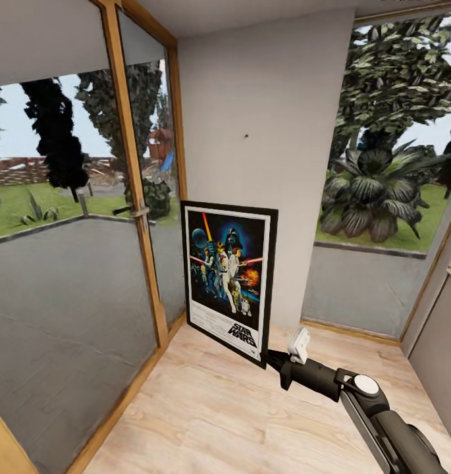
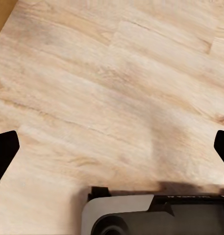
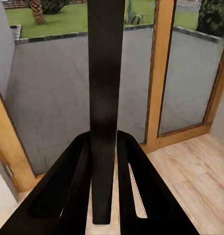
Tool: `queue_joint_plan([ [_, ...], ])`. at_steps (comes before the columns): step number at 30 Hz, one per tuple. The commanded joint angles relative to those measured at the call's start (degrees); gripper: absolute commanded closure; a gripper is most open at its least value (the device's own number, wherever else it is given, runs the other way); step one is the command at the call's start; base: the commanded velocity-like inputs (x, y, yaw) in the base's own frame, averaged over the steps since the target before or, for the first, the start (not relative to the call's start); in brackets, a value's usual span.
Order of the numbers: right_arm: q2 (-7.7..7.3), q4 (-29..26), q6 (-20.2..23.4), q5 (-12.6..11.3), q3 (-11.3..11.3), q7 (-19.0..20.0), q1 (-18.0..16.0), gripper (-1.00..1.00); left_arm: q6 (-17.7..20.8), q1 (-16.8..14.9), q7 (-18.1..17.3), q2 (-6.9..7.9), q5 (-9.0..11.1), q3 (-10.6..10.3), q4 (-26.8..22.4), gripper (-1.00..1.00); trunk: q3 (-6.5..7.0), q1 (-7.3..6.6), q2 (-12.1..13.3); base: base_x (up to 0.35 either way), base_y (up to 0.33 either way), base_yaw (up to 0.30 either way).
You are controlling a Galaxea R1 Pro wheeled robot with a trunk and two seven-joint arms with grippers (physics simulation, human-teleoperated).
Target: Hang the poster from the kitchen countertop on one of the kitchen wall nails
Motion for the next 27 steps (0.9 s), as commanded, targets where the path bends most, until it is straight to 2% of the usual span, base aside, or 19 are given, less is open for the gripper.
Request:
queue_joint_plan([
  [1,-0.03,0.0,0.7,-0.7,0.1,0.1,0.0,1.00,0.0,0.0,-0.3,-0.01,0.4,0.1,0.0,-1.00,0.01,0.05,0.0,0.232,0.284,-0.285],
  [16,-0.03,0.0,0.7,-0.8,0.1,0.1,0.0,1.00,0.0,0.0,-0.3,-0.01,0.4,0.1,0.0,-1.00,0.37,0.05,0.0,0.233,0.273,-0.296],
  [27,-0.03,0.0,0.6,-0.8,0.1,0.1,0.0,1.00,-0.2,0.0,-0.3,-0.01,0.3,0.2,-0.1,-1.00,0.64,0.05,0.0,0.045,0.047,-0.275],
])
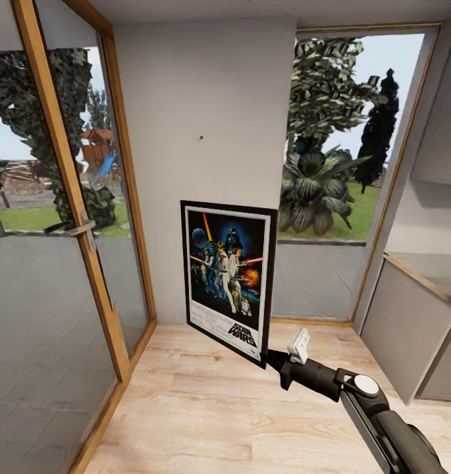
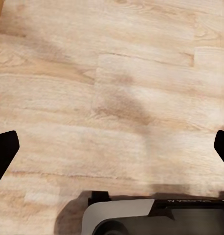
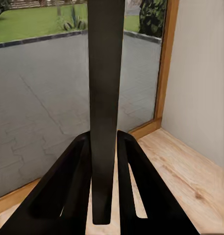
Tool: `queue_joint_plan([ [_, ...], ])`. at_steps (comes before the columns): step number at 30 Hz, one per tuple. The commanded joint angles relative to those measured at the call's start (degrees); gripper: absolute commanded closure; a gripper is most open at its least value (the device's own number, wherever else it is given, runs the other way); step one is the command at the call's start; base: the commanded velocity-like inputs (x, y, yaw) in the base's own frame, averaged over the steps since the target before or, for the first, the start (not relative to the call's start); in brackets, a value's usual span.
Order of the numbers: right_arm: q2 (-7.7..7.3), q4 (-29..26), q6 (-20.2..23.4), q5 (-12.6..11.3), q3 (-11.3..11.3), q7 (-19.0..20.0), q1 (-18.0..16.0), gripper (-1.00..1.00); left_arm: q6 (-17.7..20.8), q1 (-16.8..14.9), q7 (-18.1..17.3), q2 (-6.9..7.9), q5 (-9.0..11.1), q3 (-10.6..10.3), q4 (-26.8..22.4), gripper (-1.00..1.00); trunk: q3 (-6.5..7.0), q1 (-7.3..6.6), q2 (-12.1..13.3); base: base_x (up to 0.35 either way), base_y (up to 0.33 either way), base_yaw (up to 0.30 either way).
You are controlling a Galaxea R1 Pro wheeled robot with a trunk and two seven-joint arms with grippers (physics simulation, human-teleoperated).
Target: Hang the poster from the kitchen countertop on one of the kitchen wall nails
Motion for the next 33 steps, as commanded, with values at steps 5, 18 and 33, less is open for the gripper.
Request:
queue_joint_plan([
  [5,-0.04,0.0,0.6,-0.7,0.1,0.1,0.0,1.00,0.0,0.0,-0.4,-0.01,0.4,0.1,0.0,-1.00,0.02,0.02,0.0,0.002,0.002,-0.056],
  [18,-0.04,0.0,0.6,-0.7,0.1,0.2,0.0,1.00,0.0,0.0,-0.4,-0.01,0.4,0.1,0.0,-1.00,0.02,0.02,0.0,0.105,0.000,-0.006],
  [33,-0.04,0.0,0.6,-0.7,0.1,0.1,0.0,1.00,0.0,0.0,-0.5,-0.01,0.4,0.2,0.0,-1.00,0.02,0.02,0.0,0.326,0.048,0.000],
])
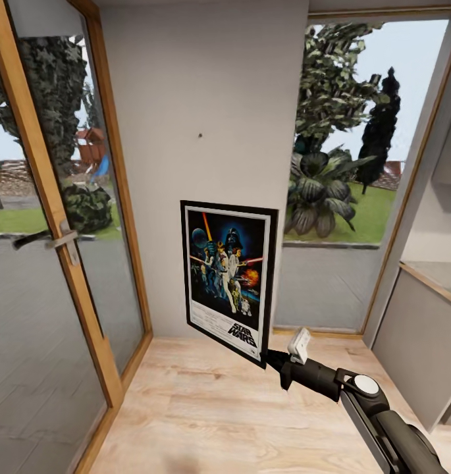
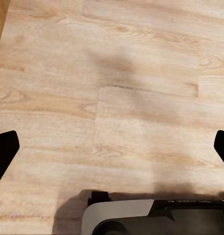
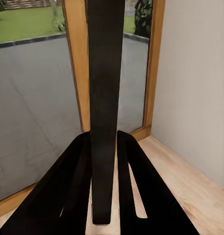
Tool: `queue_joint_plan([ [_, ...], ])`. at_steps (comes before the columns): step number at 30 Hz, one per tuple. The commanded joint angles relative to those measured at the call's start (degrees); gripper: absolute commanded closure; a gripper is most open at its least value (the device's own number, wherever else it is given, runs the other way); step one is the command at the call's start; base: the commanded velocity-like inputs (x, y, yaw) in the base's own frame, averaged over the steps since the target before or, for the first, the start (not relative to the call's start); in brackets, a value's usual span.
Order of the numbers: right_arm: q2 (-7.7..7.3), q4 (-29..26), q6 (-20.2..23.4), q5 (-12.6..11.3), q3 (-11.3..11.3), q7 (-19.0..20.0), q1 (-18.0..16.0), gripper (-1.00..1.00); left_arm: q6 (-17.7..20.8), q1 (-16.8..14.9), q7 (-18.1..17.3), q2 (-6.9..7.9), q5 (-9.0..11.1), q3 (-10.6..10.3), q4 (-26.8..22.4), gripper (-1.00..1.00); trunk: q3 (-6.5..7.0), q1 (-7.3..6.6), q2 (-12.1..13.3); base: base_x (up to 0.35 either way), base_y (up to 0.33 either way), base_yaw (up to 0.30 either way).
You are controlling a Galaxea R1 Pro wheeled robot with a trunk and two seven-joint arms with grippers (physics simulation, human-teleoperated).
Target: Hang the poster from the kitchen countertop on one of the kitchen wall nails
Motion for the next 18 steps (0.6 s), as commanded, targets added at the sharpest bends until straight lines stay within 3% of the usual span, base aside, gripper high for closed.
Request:
queue_joint_plan([
  [1,-0.04,0.0,0.7,-0.7,0.1,0.1,0.0,1.00,0.0,0.0,-0.4,-0.01,0.4,0.1,0.0,-1.00,0.00,0.05,0.0,0.332,0.079,0.000],
  [13,-0.04,0.0,0.7,-0.7,0.1,0.1,0.0,1.00,0.0,0.0,-0.4,-0.01,0.4,0.1,0.0,-1.00,0.00,0.05,0.0,0.331,0.085,0.000],
  [18,-0.04,0.0,0.7,-0.7,0.1,0.1,0.0,1.00,0.0,0.0,-0.4,-0.01,0.4,0.1,0.0,-1.00,0.00,0.05,0.0,0.106,0.022,0.000],
])
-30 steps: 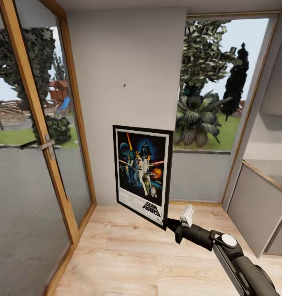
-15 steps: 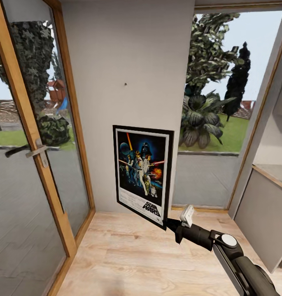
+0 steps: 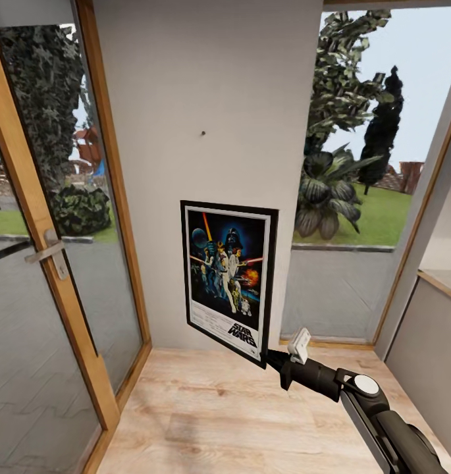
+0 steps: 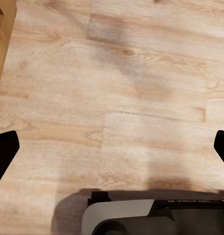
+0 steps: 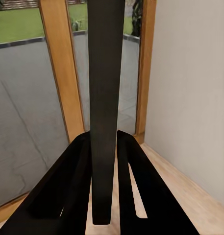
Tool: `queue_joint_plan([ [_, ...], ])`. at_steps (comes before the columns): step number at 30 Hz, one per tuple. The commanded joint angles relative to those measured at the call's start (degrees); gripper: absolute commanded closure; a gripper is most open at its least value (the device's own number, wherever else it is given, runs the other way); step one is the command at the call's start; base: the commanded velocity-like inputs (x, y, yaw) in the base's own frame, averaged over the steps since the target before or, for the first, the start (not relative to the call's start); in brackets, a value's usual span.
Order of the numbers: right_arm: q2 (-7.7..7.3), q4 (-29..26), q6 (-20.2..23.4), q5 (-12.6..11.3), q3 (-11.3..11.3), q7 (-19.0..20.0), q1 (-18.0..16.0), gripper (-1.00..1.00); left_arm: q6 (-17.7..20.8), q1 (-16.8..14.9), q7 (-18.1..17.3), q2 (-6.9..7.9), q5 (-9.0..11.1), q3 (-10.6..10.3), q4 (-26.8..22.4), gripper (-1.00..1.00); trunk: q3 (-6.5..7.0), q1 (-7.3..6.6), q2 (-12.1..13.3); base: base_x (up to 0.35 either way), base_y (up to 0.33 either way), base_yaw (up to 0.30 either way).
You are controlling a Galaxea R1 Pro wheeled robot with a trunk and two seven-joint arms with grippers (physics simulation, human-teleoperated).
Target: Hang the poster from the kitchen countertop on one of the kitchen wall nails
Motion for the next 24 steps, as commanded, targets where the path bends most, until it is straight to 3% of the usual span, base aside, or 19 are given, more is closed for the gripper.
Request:
queue_joint_plan([
  [1,-0.04,0.0,0.7,-0.7,0.1,0.1,0.0,1.00,0.1,0.0,-0.4,-0.01,0.4,0.1,0.0,-1.00,0.00,0.03,0.0,0.045,0.009,0.000],
  [8,-0.04,0.0,0.7,-0.7,0.1,0.1,0.0,1.00,0.0,0.0,-0.4,-0.01,0.4,0.2,0.0,-1.00,0.00,0.03,0.0,0.081,0.002,0.000],
  [24,-0.04,0.0,0.7,-0.7,0.1,0.2,0.0,1.00,0.0,0.0,-0.4,-0.01,0.4,0.2,0.0,-1.00,0.00,0.03,0.0,0.278,0.000,0.000],
])
